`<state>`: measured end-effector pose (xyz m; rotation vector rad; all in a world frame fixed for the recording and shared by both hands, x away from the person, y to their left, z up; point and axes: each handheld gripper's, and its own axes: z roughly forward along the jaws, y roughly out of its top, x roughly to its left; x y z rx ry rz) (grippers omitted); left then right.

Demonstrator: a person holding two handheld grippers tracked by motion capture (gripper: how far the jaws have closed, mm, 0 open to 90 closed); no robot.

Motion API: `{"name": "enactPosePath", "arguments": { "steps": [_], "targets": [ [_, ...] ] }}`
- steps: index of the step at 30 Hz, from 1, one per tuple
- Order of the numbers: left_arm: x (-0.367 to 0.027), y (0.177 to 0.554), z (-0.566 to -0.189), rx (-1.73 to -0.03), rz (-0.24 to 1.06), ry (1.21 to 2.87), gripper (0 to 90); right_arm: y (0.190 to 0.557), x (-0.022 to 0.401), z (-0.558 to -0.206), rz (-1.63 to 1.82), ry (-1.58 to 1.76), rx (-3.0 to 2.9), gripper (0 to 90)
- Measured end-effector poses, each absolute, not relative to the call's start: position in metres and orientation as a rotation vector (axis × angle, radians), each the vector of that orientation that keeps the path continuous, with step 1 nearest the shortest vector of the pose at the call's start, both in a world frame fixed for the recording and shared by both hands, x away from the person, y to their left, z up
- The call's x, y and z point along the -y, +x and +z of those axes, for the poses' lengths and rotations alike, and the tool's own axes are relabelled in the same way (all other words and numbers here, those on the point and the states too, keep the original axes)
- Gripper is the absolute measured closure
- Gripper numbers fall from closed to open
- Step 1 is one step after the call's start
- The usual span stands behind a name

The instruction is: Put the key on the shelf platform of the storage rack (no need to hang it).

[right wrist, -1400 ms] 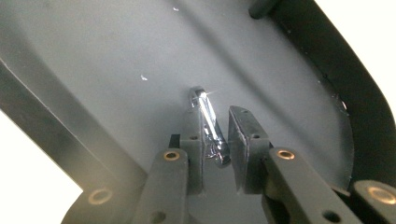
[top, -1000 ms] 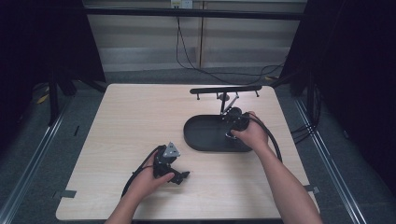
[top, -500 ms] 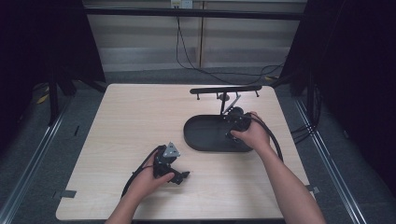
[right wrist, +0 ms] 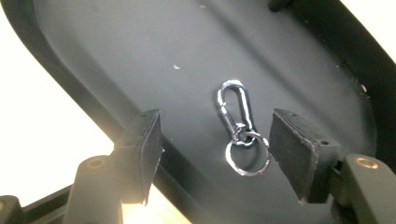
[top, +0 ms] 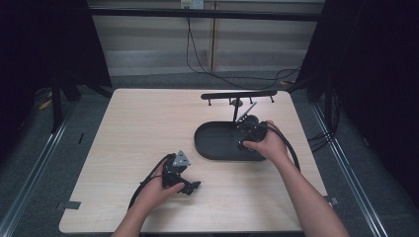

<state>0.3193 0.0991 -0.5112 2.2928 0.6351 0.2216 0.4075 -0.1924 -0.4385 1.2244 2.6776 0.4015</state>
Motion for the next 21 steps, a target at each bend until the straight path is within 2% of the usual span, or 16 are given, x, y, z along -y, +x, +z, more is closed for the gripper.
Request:
{"name": "enactPosePath", "arguments": {
  "steps": [4, 21],
  "targets": [
    [-0.099, 0.319, -0.511, -0.631, 0.223, 2.297, 0.0, 0.403, 0.195, -0.438, 0.429, 1.225, -2.674, 30.3],
    [-0.099, 0.319, -0.511, -0.631, 0.223, 2.297, 0.0, 0.385, 0.204, -0.433, 0.498, 1.215, -2.675, 25.9]
  ]
}}
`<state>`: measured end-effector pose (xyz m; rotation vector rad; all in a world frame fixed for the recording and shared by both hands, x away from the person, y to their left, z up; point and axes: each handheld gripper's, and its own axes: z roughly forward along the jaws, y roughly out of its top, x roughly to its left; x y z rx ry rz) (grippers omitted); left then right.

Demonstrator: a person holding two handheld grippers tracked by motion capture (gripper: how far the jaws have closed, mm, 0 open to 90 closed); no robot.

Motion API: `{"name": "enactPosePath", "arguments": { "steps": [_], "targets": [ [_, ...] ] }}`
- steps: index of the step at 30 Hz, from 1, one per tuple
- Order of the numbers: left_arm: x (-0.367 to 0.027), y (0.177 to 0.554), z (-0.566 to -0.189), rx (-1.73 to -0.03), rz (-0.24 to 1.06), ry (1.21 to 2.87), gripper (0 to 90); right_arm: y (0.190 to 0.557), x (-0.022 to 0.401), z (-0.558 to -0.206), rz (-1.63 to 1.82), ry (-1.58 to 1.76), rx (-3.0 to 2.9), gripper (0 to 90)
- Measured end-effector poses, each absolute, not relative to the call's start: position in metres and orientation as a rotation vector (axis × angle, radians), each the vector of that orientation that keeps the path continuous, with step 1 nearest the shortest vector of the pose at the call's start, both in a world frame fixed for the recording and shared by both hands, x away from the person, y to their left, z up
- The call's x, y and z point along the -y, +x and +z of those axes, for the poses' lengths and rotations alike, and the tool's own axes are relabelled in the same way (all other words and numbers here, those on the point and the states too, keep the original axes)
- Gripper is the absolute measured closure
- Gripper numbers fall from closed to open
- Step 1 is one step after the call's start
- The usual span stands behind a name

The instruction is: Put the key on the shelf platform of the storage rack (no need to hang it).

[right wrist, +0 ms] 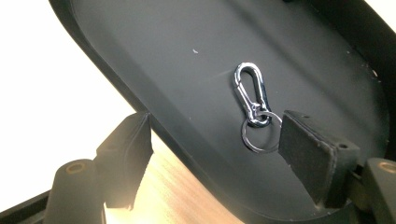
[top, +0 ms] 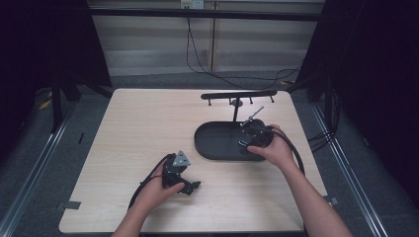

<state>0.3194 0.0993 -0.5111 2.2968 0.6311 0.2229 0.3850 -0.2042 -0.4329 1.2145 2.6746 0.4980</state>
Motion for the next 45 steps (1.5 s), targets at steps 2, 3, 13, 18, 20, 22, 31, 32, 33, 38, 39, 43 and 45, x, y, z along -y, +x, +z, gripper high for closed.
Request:
{"name": "enactPosePath", "arguments": {
  "steps": [2, 3, 13, 18, 20, 22, 31, 32, 33, 38, 39, 43, 45],
  "targets": [
    [-0.099, 0.319, -0.511, -0.631, 0.223, 2.297, 0.0, 0.383, 0.205, -0.432, 0.505, 1.208, -2.676, 25.9],
    [-0.099, 0.319, -0.511, -0.631, 0.223, 2.297, 0.0, 0.38, 0.205, -0.432, 0.502, 1.208, -2.682, 25.9],
    [-0.099, 0.319, -0.511, -0.631, 0.222, 2.297, 0.0, 0.364, 0.207, -0.426, 0.522, 1.171, -2.701, 24.6],
    [-0.099, 0.319, -0.511, -0.631, 0.223, 2.298, 0.0, 0.356, 0.208, -0.423, 0.505, 1.165, -2.729, 24.3],
    [-0.099, 0.319, -0.511, -0.632, 0.225, 2.297, 0.0, 0.354, 0.208, -0.423, 0.503, 1.155, -2.739, 23.7],
    [-0.099, 0.319, -0.511, -0.631, 0.226, 2.298, 0.0, 0.351, 0.209, -0.424, 0.502, 1.152, -2.746, 23.7],
    [-0.099, 0.319, -0.511, -0.632, 0.225, 2.298, 0.0, 0.34, 0.212, -0.425, 0.479, 1.137, -2.765, 23.6],
    [-0.099, 0.319, -0.511, -0.632, 0.225, 2.297, 0.0, 0.339, 0.212, -0.424, 0.473, 1.14, -2.764, 23.6],
    [-0.099, 0.319, -0.511, -0.631, 0.223, 2.298, 0.0, 0.338, 0.212, -0.424, 0.477, 1.127, -2.765, 23.6],
    [-0.099, 0.319, -0.511, -0.631, 0.223, 2.297, 0.0, 0.332, 0.213, -0.421, 0.492, 1.121, -2.762, 23.7],
    [-0.099, 0.319, -0.511, -0.632, 0.225, 2.297, 0.0, 0.331, 0.213, -0.421, 0.497, 1.118, -2.76, 23.7],
    [-0.099, 0.319, -0.511, -0.633, 0.227, 2.297, 0.0, 0.327, 0.217, -0.424, 0.499, 1.121, -2.76, 23.8],
    [-0.099, 0.319, -0.511, -0.633, 0.227, 2.297, 0.0, 0.325, 0.219, -0.425, 0.495, 1.119, -2.761, 23.8]
  ]
}}
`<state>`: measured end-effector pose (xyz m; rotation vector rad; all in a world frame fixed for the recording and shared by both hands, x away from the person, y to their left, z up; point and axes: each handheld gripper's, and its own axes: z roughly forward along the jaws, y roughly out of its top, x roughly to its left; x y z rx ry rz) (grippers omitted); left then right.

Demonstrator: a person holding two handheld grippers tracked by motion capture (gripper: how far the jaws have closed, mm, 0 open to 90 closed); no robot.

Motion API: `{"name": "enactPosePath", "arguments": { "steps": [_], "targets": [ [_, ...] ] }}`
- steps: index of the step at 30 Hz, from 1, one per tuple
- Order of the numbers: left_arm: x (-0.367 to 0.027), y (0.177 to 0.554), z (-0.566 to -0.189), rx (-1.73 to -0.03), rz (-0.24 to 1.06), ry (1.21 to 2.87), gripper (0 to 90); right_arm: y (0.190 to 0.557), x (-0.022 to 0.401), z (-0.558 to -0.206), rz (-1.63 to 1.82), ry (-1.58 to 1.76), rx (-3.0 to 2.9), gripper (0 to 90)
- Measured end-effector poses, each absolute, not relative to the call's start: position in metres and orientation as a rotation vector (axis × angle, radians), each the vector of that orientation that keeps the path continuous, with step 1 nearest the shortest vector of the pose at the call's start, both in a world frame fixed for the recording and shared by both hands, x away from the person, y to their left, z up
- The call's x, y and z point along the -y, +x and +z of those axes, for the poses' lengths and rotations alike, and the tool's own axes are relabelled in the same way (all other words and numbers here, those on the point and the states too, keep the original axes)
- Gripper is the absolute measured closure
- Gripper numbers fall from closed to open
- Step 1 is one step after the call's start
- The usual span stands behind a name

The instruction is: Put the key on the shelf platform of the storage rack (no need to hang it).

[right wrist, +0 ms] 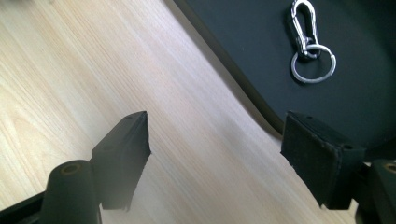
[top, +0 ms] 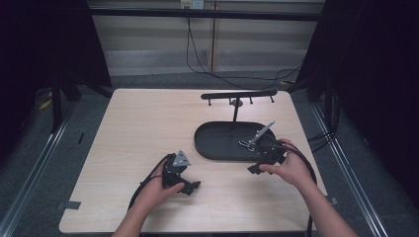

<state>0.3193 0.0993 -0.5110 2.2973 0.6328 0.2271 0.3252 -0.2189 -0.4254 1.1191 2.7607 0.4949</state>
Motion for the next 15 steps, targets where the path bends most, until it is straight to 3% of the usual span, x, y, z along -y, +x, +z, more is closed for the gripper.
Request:
{"name": "enactPosePath", "arguments": {
  "steps": [15],
  "targets": [
    [-0.099, 0.319, -0.511, -0.637, 0.227, 2.292, 0.0, 0.311, 0.231, -0.436, 0.478, 1.13, -2.765, 23.8]
  ]
}}
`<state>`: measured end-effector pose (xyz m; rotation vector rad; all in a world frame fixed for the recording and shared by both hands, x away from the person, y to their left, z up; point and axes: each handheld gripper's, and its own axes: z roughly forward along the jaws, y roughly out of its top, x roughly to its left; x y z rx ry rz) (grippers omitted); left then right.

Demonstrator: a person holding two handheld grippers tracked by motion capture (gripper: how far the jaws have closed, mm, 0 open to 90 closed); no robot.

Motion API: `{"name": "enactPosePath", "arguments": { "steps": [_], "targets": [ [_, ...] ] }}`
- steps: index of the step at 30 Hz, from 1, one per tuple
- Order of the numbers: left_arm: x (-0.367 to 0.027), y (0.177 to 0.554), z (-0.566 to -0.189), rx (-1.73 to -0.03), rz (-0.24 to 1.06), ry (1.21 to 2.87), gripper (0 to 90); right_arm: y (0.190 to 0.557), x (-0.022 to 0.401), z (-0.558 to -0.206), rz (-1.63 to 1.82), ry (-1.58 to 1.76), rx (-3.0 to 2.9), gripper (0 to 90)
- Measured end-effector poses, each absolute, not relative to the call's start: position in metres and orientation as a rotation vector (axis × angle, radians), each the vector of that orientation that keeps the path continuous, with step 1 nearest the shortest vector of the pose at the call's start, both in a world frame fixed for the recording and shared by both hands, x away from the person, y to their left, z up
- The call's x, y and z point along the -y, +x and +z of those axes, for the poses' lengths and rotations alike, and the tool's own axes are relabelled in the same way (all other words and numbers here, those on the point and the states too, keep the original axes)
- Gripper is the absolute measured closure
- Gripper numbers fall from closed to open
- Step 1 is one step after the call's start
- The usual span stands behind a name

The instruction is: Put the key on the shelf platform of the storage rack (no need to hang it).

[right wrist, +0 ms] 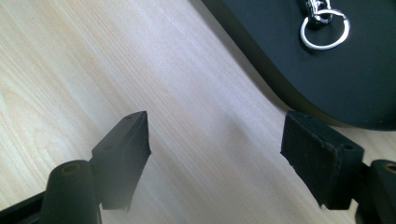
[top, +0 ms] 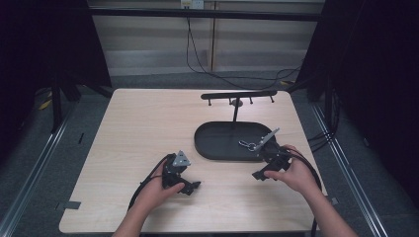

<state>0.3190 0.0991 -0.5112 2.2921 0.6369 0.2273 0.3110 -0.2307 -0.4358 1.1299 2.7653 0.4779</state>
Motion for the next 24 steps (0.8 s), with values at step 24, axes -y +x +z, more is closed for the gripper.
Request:
{"name": "enactPosePath", "arguments": {
  "steps": [24],
  "targets": [
    [-0.099, 0.319, -0.511, -0.638, 0.229, 2.294, 0.0, 0.292, 0.248, -0.44, 0.489, 1.138, -2.754, 24.0]
  ]
}}
